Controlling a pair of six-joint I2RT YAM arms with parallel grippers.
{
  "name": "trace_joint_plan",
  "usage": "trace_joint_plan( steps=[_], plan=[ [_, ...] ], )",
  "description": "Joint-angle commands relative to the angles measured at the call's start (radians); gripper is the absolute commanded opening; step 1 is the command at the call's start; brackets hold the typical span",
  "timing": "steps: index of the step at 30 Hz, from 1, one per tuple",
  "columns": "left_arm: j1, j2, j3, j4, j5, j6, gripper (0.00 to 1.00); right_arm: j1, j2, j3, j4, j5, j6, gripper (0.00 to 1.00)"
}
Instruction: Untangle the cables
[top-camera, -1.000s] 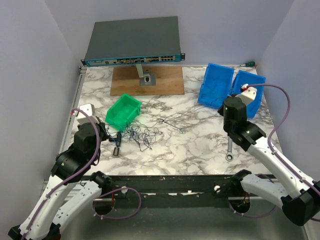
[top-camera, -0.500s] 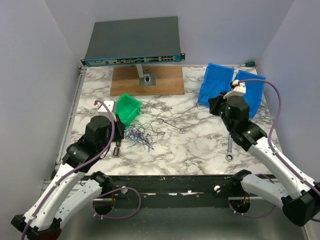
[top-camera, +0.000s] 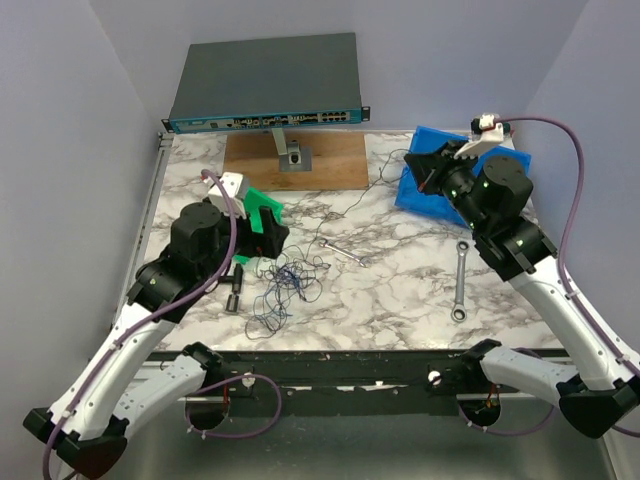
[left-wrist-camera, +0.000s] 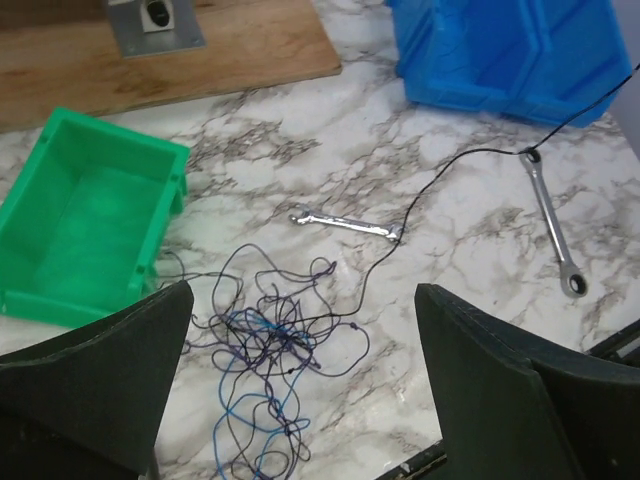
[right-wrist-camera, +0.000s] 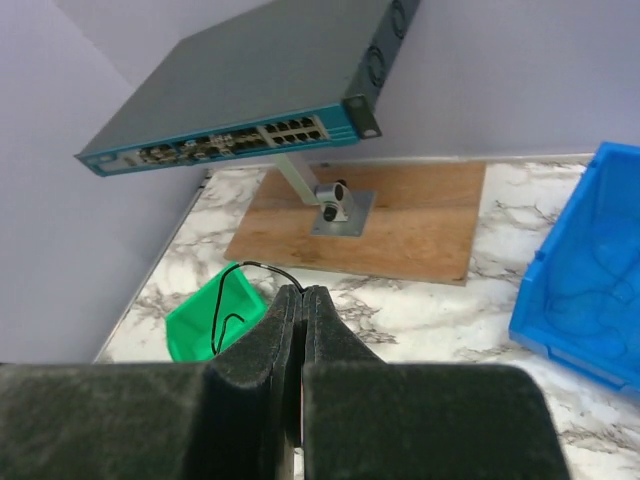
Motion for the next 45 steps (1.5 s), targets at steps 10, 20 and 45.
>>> trace_joint_plan(
  steps=[10,20,45],
  plan=[
    [-0.151,0.278,-0.095,0.387,0.197,-0.027,0.90,-0.004,0.042,0.137,-0.070,-0.092,-0.008,0.01],
    [-0.157,0.389,-0.148,0.414,0.068,-0.049,0.20,-0.004,0.028,0.154,-0.118,0.040,-0.010,0.01],
    [-0.161,0.279,0.245,0.208,0.272,0.095,0.00,-0.004,-0.154,-0.486,0.065,-0.308,0.105,0.82]
  ],
)
